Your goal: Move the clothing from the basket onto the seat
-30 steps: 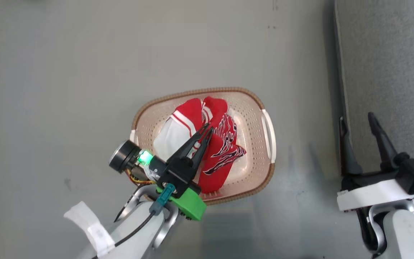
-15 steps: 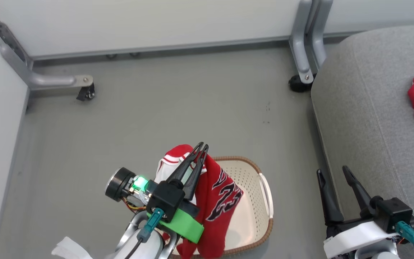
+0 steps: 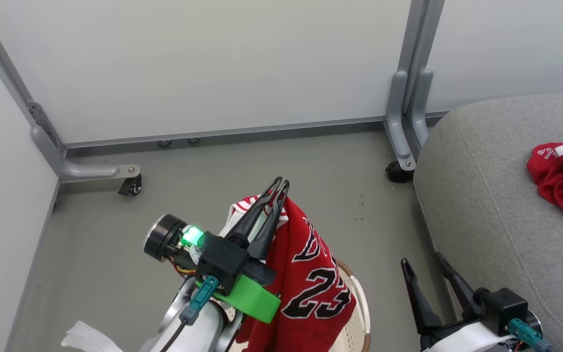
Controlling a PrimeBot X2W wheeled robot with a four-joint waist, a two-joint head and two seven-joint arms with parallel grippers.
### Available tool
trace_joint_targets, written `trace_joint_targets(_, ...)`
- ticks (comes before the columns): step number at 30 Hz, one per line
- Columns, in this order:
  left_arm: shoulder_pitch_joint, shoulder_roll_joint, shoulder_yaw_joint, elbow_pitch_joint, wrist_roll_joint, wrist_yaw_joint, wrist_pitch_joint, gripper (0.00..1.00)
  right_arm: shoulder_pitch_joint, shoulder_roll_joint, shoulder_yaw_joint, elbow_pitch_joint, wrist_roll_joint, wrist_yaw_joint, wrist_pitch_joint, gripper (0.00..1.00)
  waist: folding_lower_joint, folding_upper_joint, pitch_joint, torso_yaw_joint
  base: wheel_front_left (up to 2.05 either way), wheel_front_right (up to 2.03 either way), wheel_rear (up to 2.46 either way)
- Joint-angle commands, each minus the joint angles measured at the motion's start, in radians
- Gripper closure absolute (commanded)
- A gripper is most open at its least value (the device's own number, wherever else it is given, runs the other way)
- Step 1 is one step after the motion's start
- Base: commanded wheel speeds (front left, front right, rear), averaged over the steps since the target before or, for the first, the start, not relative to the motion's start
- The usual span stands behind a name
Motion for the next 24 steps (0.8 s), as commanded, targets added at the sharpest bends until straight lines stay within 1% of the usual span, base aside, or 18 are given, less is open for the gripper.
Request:
trace_joint_targets(1, -0.01, -0.006, 0.004, -0.005, 0.009, -0.007, 0.0, 1.0, 0.007, -0.003, 0.006, -0.005, 0.006, -0.002, 0.0, 0.0, 0.0001, -0.0001, -0.004, -0.008, 0.0, 0.0, 0.0)
trace_joint_targets(10, -0.029, -0.021, 0.014, 0.01, 0.028, -0.028, 0.0, 1.0, -0.049, -0.031, 0.139, -0.027, 0.065, -0.002, 0.0, 0.0, 0.0001, -0.0001, -0.002, -0.02, 0.0, 0.0, 0.0)
trace_joint_targets(13, -0.037, -0.026, 0.011, 0.014, 0.033, -0.036, 0.0, 1.0, -0.079, -0.042, 0.208, -0.019, 0.087, -0.002, 0.0, 0.0, 0.0001, -0.0001, 0.004, -0.017, 0.0, 0.0, 0.0)
trace_joint_targets(18, -0.053, -0.035, 0.001, 0.006, 0.033, -0.045, 0.0, 1.0, -0.143, -0.077, 0.342, 0.037, 0.145, -0.002, 0.0, 0.0, 0.0001, -0.0001, 0.015, -0.005, 0.0, 0.0, 0.0)
trace_joint_targets(24, -0.066, -0.042, -0.012, -0.023, 0.022, -0.058, 0.0, 1.0, -0.207, -0.102, 0.375, 0.133, 0.152, -0.002, 0.0, 0.0, 0.0001, -0.0001, 0.027, 0.022, 0.0, 0.0, 0.0)
